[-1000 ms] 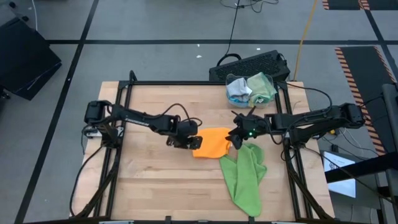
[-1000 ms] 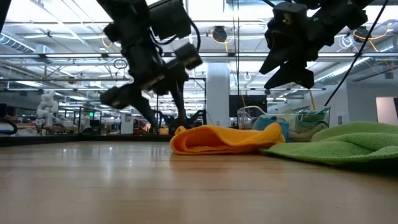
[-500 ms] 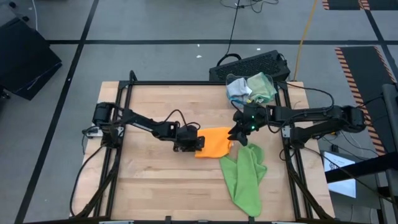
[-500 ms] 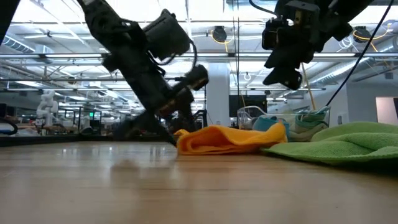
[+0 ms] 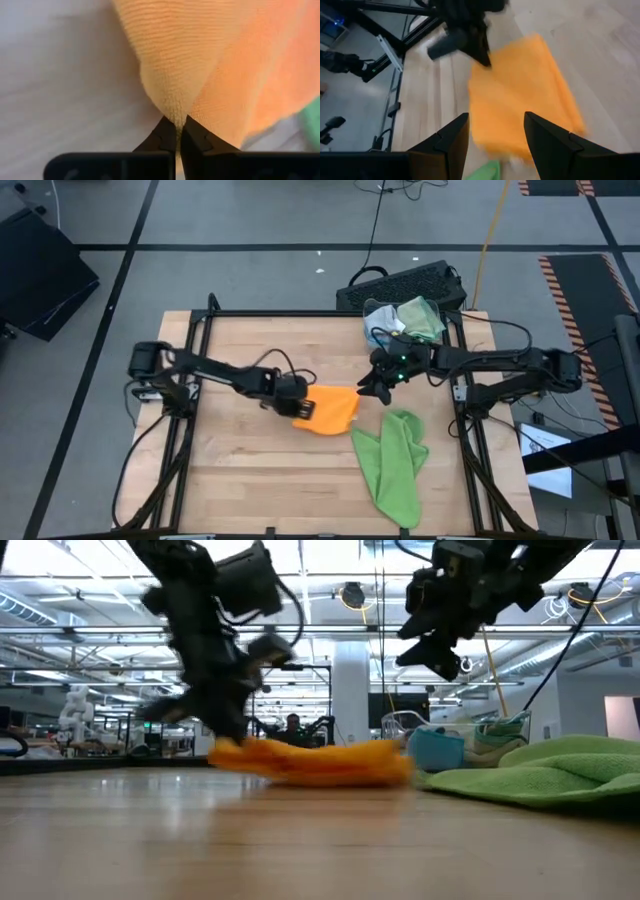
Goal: Fold microfiber towels
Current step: Fold the yellow microfiber towel
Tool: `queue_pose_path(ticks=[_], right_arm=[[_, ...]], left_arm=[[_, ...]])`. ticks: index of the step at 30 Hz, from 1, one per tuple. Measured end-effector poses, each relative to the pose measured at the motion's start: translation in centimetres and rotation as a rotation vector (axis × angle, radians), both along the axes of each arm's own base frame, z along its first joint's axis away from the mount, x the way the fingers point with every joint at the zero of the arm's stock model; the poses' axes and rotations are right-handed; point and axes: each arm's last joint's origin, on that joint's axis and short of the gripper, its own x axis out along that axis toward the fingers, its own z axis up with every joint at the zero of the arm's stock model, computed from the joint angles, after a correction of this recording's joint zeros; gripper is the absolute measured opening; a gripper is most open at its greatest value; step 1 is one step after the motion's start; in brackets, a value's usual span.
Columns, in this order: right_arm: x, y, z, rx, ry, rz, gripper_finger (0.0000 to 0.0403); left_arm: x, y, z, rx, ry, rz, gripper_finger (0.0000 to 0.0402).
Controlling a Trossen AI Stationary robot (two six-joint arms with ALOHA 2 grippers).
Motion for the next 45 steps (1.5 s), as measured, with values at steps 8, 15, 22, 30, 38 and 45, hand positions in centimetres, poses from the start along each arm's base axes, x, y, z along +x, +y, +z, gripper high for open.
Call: queue_pose_path(ticks=[8,15,22,30,38,45], right_arm=[[1.7,-0.3,-0.1,0.023,0.012,-0.004,0.0180],[2.1,0.1,-0.6,0.026,0.030,-0.017,0.0180],[5.0,0.6,-3.2,0.038,-0.004,0.037,0.0164],[10.2,0.7,-5.9,-0.022,-0.014,0.107,0.0082],[13.0,1.6,-9.3,-0.007,0.082,0.103,0.0007],[13.2,1.1,-10.9,-0.037,0.151,-0.052,0.0007]], left_arm=[[-4.8,3.7,3.7,0.110,0.155,-0.112,0.0007],[-4.8,4.1,4.4,0.149,0.138,-0.113,0.0005],[-3.1,1.8,6.4,0.245,0.070,-0.054,0.0004],[-3.0,1.2,6.7,0.252,0.068,-0.035,0.0005],[-2.6,1.6,6.9,0.276,0.018,-0.011,0.0005],[-1.7,1.3,7.4,0.328,-0.079,0.014,0.0004]])
